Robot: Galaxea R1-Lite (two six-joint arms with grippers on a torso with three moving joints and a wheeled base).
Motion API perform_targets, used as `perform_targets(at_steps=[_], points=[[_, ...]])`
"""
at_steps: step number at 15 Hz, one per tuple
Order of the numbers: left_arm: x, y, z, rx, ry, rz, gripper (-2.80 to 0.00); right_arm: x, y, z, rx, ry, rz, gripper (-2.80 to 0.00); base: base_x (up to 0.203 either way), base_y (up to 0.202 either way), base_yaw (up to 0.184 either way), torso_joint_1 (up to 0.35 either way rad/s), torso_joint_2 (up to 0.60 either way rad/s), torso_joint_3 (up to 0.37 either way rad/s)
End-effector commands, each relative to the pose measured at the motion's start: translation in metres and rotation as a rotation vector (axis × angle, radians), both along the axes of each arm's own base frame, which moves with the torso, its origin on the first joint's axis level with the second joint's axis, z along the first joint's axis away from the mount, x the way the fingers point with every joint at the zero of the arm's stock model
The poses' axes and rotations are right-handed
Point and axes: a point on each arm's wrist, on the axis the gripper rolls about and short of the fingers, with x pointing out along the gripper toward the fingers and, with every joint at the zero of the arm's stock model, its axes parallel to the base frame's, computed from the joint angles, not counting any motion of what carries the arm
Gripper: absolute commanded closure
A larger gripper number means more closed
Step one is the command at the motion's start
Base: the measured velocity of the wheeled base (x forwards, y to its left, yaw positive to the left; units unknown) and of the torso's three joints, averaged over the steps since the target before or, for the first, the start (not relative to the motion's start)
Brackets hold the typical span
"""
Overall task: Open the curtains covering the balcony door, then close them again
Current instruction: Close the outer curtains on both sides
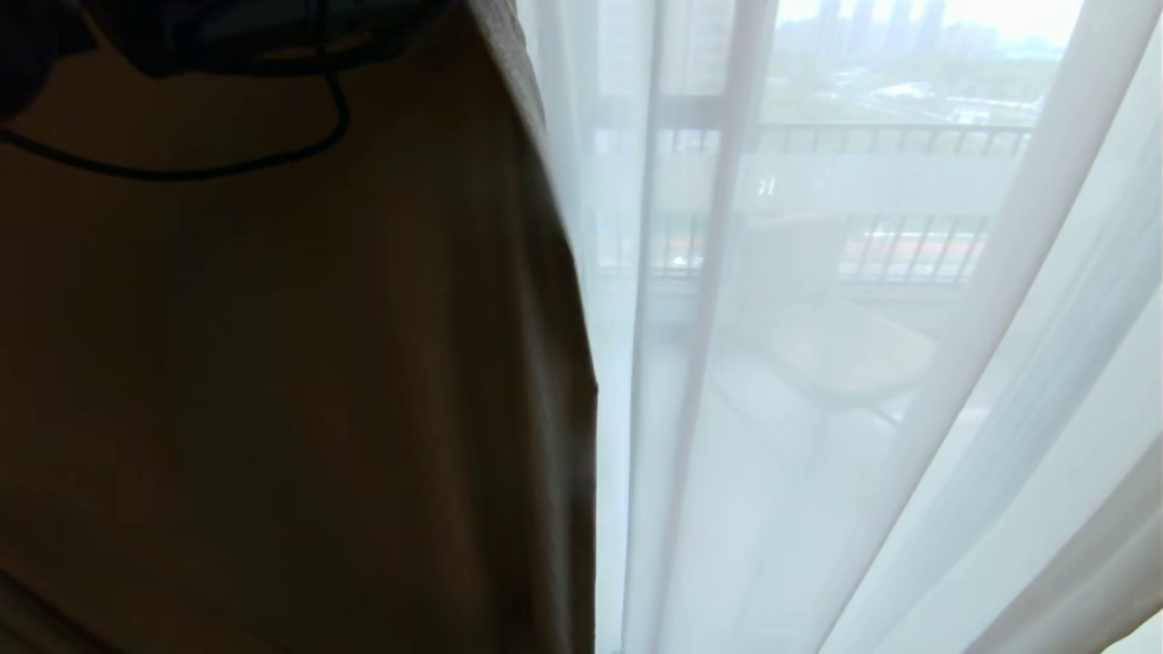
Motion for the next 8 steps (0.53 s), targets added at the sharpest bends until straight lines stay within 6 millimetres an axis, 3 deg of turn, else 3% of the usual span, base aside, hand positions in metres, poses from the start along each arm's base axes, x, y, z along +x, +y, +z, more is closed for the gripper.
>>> perform_targets(at_steps=[1, 8], points=[[0.003, -0.01, -0.004, 0.003, 0.01, -0.019, 0.0, 0.0, 0.0, 0.0, -0.001, 0.0, 0.001, 0.0, 0.0, 0.0, 0.0, 0.0, 0.0, 0.0], [-0.003, -0.035, -0.007, 0.006, 0.012, -0.091, 0.0, 0.0, 0.0, 0.0, -0.001, 0.0, 0.001, 0.0, 0.0, 0.0, 0.0, 0.0, 0.0, 0.0]])
